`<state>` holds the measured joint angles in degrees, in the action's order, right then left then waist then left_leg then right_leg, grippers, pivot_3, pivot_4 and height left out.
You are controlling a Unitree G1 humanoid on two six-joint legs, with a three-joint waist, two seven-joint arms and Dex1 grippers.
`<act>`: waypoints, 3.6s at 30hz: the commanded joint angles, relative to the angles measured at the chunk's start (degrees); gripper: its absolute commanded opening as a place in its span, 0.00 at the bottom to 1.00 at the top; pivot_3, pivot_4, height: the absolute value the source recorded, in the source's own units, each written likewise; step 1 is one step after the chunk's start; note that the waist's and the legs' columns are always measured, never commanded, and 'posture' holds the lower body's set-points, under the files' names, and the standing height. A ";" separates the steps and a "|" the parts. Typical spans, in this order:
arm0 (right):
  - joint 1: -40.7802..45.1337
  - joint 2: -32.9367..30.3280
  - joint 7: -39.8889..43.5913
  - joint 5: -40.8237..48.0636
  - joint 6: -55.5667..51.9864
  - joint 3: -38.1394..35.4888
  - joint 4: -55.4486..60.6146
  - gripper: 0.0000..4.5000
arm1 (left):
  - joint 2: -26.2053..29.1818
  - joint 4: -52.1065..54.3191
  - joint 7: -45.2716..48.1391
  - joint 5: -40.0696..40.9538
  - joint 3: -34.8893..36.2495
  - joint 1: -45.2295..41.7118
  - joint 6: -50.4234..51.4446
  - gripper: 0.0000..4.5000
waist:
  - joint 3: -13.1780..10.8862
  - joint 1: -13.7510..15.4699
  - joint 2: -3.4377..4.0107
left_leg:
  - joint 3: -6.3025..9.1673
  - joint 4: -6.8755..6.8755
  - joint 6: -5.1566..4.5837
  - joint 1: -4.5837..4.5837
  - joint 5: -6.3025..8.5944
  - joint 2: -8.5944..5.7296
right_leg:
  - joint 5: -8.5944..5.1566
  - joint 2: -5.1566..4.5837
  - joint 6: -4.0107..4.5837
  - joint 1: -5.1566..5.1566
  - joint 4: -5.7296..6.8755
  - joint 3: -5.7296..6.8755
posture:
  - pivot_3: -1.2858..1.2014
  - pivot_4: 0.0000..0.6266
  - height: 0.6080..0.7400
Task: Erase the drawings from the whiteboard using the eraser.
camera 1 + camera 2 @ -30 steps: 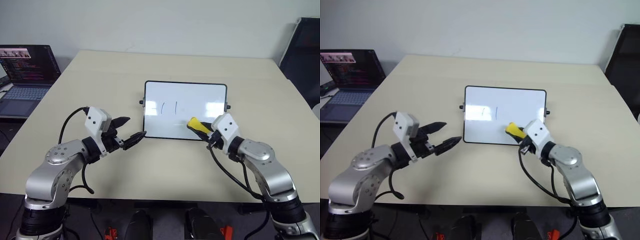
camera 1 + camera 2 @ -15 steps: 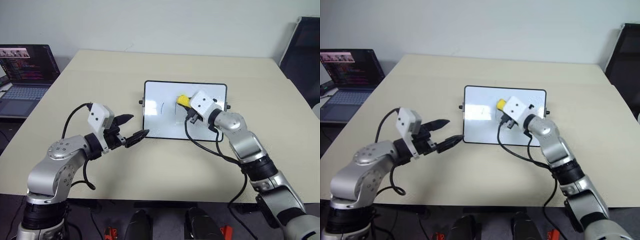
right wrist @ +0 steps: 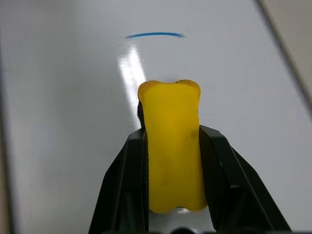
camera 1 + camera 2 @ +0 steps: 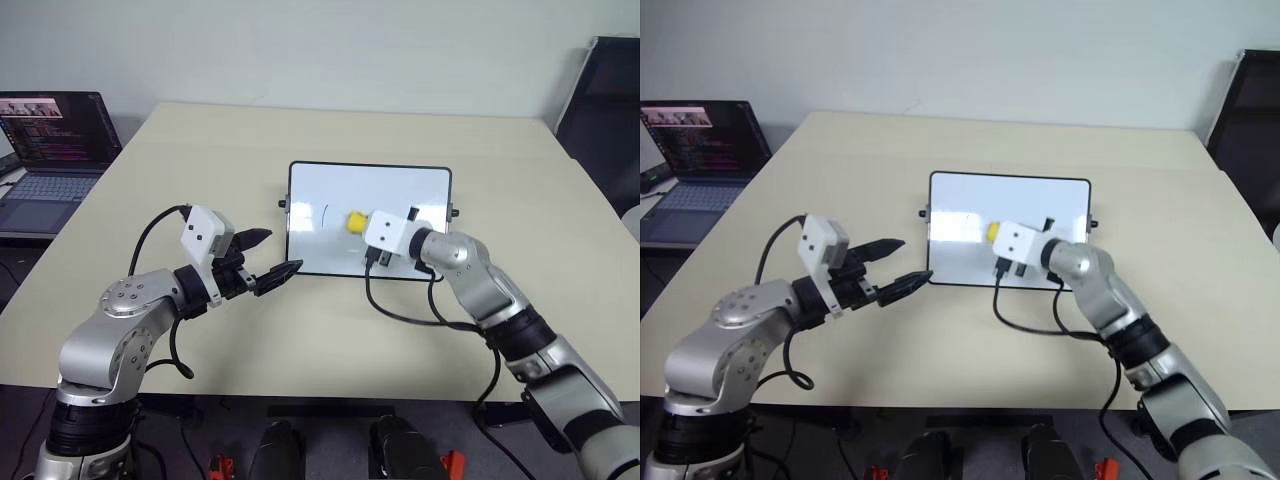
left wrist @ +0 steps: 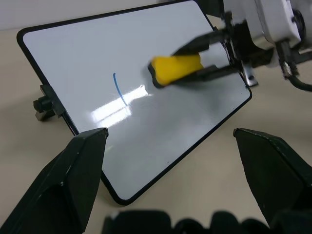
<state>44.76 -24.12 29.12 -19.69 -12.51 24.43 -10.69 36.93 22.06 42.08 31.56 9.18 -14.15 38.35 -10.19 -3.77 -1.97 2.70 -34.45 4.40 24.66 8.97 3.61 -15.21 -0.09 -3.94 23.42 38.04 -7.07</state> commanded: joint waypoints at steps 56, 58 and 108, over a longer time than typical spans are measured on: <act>-1.42 8.85 -0.60 7.10 -6.67 -1.61 7.14 0.24 | 1.89 -8.42 2.08 -2.59 4.28 2.16 -11.77 1.00 | 0.00 0.00 -0.01 | 0.01 0.46 0.01 0.08 0.01 0.04 | -0.21 0.00 0.04 0.17 -0.04 0.11 | 0.52 0.24 1.00; 3.22 10.25 -2.13 5.67 -4.89 -1.67 0.53 0.24 | 2.03 -8.46 2.27 -2.61 4.30 2.08 -11.85 1.00 | -0.01 0.01 0.00 | 0.01 0.49 0.01 0.08 0.01 0.04 | -0.18 0.00 -0.02 0.17 -0.04 0.13 | 0.52 0.24 1.00; -34.06 7.74 -0.21 18.12 -37.89 -34.68 47.37 0.24 | -8.91 -13.13 16.13 -4.07 -16.52 -17.16 -16.25 1.00 | -0.01 1.41 0.00 | 0.12 0.36 0.04 0.14 -0.01 0.00 | -0.26 0.01 -0.03 0.08 0.00 0.17 | 0.52 0.24 1.00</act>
<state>11.03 -16.80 31.28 -2.73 -48.09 -6.47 33.55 28.59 9.09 56.20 27.82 -5.97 -29.00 23.60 -10.20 -2.37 -1.96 2.81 -34.14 4.45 24.80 8.96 3.60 -15.45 -0.09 -3.96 23.49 38.03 -6.91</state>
